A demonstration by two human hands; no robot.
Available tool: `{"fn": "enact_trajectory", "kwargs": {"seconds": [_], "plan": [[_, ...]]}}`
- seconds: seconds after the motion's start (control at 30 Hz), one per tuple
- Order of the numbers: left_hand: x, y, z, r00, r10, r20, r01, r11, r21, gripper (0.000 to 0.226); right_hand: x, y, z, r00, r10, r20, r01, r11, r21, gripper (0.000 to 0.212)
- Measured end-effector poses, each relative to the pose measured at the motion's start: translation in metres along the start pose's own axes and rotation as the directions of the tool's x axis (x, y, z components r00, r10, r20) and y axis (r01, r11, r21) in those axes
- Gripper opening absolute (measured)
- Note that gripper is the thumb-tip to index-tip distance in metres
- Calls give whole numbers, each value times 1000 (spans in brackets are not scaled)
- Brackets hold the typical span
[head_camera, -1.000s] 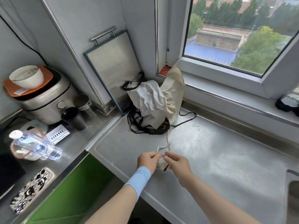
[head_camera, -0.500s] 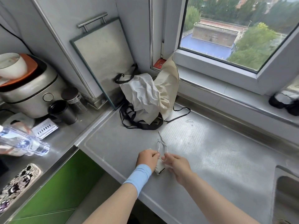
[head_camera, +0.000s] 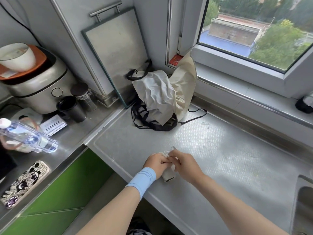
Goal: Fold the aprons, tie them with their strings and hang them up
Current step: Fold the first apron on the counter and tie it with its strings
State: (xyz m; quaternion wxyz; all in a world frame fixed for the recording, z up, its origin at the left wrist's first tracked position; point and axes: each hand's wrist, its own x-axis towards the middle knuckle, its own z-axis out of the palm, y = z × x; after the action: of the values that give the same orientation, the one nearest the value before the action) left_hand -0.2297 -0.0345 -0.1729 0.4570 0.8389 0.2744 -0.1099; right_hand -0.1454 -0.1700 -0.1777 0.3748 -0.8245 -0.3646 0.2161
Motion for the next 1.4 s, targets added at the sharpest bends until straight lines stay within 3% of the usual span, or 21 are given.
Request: {"fn": "enact_trajectory", "kwargs": {"seconds": [0.13,0.23,0.37,0.53,0.77,0.87,1.0,1.2,1.4], "plan": [[-4,-4,-1,998,29,-55,-28,1000,13,18,5,4,-1,998,-15,57,29,966,-256,10],[-10,-5,-3,991,53,-126,-52,999,13,17,7,-3,-1,996,87,16,-74,921,-383,15],[-13,-7,-3,983,118,-139,-114,993,36,28,10,-10,-5,941,327,82,-297,919,-259,18],[-8,-7,-6,989,144,-17,-142,986,92,19,10,-19,-19,887,363,285,-376,926,-9,22],[-8,-2,-16,992,36,123,-39,999,25,19,18,-24,-21,907,340,247,-362,931,46,18],[-10,-2,-17,997,44,62,-49,995,87,16,19,-24,-18,858,399,324,-466,869,164,19],[-18,-3,-21,999,45,-29,-44,999,13,17,19,-23,-16,795,482,369,-586,768,259,14],[-24,-7,-29,992,19,-124,-5,993,115,19,18,-13,-15,815,465,345,-554,799,234,22],[-33,-20,-37,982,-188,31,181,971,155,27,22,4,-17,894,369,256,-363,929,-73,14]]}}
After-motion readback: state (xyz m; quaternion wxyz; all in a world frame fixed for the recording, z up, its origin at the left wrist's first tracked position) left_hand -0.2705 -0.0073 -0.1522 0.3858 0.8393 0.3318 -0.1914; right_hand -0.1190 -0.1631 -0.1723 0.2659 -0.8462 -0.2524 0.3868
